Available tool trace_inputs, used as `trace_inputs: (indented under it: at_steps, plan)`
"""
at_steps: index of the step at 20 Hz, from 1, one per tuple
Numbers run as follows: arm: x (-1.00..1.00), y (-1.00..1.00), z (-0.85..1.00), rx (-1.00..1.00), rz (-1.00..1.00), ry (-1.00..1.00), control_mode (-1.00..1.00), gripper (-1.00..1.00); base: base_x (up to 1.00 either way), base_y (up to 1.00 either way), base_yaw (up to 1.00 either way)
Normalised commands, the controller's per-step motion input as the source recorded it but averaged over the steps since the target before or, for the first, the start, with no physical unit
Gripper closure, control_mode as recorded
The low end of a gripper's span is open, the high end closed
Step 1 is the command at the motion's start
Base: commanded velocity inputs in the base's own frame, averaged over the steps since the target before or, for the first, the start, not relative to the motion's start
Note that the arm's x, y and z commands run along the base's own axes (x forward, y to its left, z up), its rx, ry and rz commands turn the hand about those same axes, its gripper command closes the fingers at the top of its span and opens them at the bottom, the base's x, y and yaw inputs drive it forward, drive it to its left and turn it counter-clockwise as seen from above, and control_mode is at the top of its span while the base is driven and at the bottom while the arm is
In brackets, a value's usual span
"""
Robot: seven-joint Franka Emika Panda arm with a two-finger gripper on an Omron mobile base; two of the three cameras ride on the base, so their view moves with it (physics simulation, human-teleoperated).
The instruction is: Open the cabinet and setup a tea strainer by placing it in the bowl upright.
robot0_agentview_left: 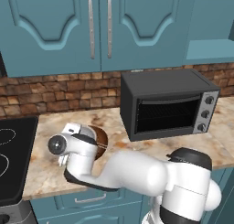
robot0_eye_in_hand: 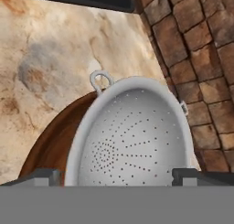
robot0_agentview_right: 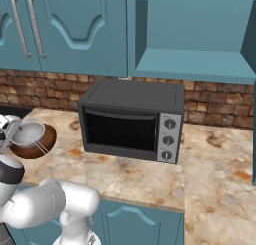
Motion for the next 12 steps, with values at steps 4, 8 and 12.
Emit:
trace_inputs:
  at_steps: [4,8,12]
  plan:
    - [-0.01,0.0,0.34,0.0,-0.05,0.1,-1.0,-1.0,0.0,0.0,0.0]
    - [-0.03,0.0,0.31,0.0,-0.05,0.11,-1.0,-1.0,0.0,0.0,0.0]
    - [-0.22,-0.04,0.28,0.06,-0.11,0.14,-1.0,-1.0,0.0,0.0,0.0]
